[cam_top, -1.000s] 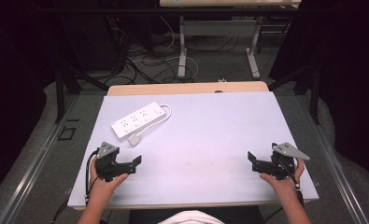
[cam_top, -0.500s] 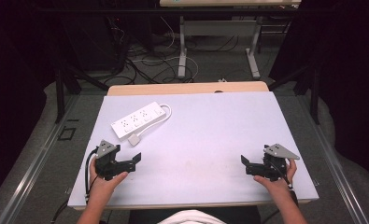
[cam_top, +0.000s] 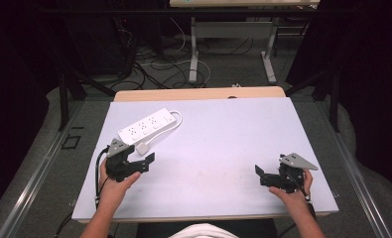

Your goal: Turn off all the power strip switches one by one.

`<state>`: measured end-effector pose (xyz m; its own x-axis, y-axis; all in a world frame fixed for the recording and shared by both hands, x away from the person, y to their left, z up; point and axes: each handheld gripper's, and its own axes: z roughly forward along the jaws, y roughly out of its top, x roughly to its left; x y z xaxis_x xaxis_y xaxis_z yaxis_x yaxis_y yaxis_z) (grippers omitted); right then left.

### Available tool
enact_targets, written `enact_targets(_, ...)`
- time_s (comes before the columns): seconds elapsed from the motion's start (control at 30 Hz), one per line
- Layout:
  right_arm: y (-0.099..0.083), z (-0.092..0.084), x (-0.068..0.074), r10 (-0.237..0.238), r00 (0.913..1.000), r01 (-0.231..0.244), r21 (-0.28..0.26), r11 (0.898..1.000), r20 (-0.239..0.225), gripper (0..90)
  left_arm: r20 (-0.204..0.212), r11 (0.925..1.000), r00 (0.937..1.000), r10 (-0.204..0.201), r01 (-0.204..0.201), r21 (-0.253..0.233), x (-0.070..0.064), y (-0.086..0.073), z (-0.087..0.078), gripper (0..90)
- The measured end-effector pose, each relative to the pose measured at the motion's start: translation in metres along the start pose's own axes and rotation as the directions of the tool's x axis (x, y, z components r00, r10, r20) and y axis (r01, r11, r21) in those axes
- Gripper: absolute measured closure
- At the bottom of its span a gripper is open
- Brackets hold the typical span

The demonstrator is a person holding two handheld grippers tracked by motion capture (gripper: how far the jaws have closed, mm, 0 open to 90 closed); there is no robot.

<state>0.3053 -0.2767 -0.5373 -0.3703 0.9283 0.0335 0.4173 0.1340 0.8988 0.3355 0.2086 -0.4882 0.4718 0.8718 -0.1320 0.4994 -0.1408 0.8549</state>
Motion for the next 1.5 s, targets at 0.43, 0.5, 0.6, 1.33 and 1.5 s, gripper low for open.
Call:
enact_targets(0.43,-0.001,0.001,0.002,-0.021,0.9997,0.021,-0.008,1.000,0.008,0.0,-0.011,0.9981,0.9984,-0.055,0.055,-0.027,0.003,0.052,0.023,38.5)
enact_targets(0.5,-0.001,0.000,0.001,-0.021,0.9998,0.021,-0.004,1.000,0.008,0.0,-0.008,0.9986,0.9989,-0.047,0.047,-0.025,0.002,0.059,0.027,39.2)
enact_targets(0.6,-0.001,0.002,0.000,-0.023,0.9997,0.023,-0.019,1.000,0.008,0.0,-0.015,0.9991,0.9991,-0.040,0.040,-0.016,0.002,0.069,0.037,39.7)
enact_targets(1.33,-0.004,0.005,-0.001,-0.016,0.9999,0.016,-0.002,1.000,0.004,0.0,-0.038,0.9906,0.9957,-0.084,0.087,0.105,0.019,0.110,0.106,66.4)
enact_targets(1.5,-0.004,0.005,-0.002,-0.018,0.9998,0.018,0.017,1.000,0.002,0.0,-0.055,0.9869,0.9952,-0.080,0.087,0.135,0.024,0.115,0.120,70.1)
